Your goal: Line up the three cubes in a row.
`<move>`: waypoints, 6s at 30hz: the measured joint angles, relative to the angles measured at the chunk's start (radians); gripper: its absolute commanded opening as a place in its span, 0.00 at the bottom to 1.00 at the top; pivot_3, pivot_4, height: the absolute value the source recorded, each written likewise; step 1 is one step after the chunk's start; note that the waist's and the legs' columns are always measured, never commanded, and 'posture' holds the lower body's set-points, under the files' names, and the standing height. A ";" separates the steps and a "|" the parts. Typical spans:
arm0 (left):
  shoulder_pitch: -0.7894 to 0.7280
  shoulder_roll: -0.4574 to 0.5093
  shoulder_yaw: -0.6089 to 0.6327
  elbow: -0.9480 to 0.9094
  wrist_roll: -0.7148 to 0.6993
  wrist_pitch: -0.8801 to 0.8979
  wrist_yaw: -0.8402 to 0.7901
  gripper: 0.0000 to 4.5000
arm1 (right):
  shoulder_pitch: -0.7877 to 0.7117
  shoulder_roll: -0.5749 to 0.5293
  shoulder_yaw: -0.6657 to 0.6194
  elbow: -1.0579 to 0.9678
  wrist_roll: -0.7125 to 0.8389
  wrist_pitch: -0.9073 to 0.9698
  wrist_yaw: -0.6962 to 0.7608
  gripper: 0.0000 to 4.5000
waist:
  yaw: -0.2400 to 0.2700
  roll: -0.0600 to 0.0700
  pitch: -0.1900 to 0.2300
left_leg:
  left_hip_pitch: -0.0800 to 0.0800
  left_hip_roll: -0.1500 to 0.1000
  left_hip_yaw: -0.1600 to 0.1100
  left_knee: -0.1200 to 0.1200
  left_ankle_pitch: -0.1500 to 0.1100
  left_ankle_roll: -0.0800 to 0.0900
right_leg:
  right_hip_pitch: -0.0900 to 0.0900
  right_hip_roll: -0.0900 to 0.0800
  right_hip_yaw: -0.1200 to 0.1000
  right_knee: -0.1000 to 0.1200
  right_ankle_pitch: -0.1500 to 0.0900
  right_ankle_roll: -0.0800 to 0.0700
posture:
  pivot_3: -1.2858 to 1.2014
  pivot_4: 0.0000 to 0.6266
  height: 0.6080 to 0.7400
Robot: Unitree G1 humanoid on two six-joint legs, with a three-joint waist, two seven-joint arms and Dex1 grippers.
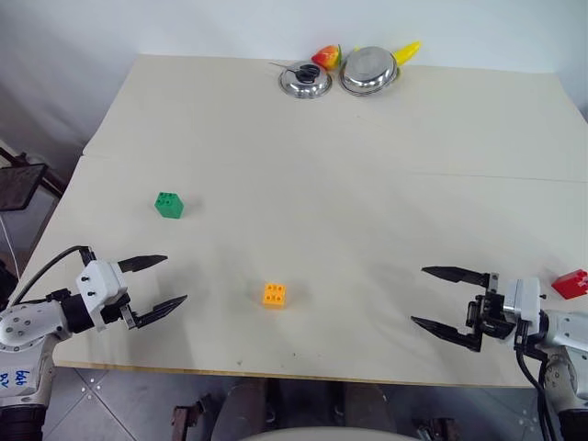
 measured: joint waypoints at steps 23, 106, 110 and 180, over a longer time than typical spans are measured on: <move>-0.276 -0.123 -0.303 -0.389 -0.204 0.446 0.082 0.99 | 0.402 0.233 -0.571 -0.171 0.140 0.134 -0.640 1.00 | 0.025 0.001 0.000 | 0.001 0.001 0.002 0.001 0.000 0.000 | 0.000 0.004 0.005 -0.001 0.000 0.000 | 0.52 0.24 1.00; -0.191 -0.128 -0.297 -0.367 -0.113 0.346 0.036 1.00 | -0.966 -0.134 0.562 0.835 -0.415 -0.167 0.152 0.70 | -0.026 0.001 0.000 | -0.006 0.009 0.018 0.014 -0.001 -0.001 | -0.014 0.011 0.022 0.007 0.002 0.003 | 0.52 0.24 1.00; -0.188 -0.128 -0.299 -0.367 -0.113 0.346 0.037 1.00 | -0.966 -0.124 0.537 0.845 -0.411 -0.161 0.152 0.99 | -0.027 0.001 0.000 | -0.006 0.009 0.017 0.014 -0.001 -0.001 | -0.014 0.011 0.022 0.007 0.002 0.003 | 0.52 0.24 1.00; 0.016 -0.183 0.104 -0.203 -0.136 0.262 0.241 1.00 | -0.717 -0.108 0.248 0.452 0.030 0.202 0.110 0.99 | -0.026 0.002 0.001 | -0.006 0.010 0.015 0.014 -0.003 -0.001 | -0.014 0.010 0.021 0.008 0.002 0.002 | 0.52 0.24 1.00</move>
